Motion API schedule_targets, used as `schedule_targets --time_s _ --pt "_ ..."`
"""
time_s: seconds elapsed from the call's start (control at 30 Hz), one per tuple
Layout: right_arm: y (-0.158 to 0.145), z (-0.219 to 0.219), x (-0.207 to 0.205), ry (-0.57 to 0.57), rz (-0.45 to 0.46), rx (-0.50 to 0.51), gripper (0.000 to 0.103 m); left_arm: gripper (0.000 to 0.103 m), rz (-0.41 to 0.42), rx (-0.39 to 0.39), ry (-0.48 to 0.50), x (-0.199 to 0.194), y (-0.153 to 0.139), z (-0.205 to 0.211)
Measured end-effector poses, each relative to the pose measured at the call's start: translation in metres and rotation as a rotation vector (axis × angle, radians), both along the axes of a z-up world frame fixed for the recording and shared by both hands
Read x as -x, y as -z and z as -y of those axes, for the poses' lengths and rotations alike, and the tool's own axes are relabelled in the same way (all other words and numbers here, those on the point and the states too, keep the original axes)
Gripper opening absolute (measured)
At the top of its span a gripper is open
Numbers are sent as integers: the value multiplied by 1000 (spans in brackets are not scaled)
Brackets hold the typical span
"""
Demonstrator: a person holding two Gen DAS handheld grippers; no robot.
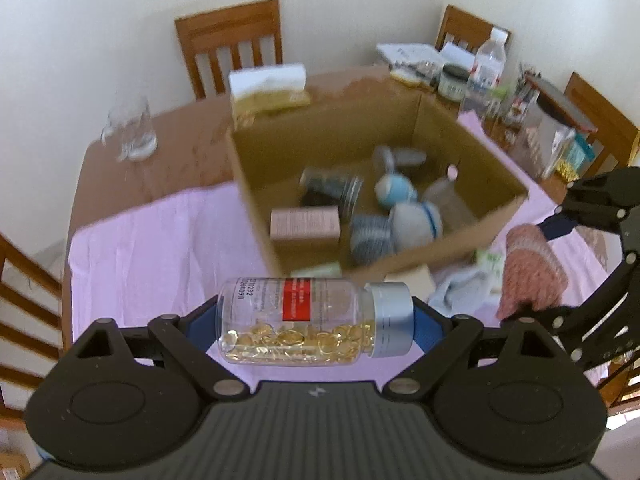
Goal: Organize objects
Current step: 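Carry the pink sock and capsule bottle into the box and open both grippers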
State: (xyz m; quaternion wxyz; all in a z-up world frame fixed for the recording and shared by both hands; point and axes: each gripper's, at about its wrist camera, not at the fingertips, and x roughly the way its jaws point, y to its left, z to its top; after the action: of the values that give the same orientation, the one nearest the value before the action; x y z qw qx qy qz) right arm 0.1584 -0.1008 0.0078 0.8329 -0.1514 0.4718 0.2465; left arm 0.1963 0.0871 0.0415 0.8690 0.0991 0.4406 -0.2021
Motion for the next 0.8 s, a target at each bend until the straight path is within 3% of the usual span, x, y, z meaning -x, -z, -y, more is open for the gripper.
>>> schedule_targets --time_s 0.4,0.8 --pt "-17 4 -21 -35 47 -1 80 94 82 -1 -3 -47 -10 28" --pt "-17 7 -47 -67 57 8 80 97 23 5 -92 -40 9 11"
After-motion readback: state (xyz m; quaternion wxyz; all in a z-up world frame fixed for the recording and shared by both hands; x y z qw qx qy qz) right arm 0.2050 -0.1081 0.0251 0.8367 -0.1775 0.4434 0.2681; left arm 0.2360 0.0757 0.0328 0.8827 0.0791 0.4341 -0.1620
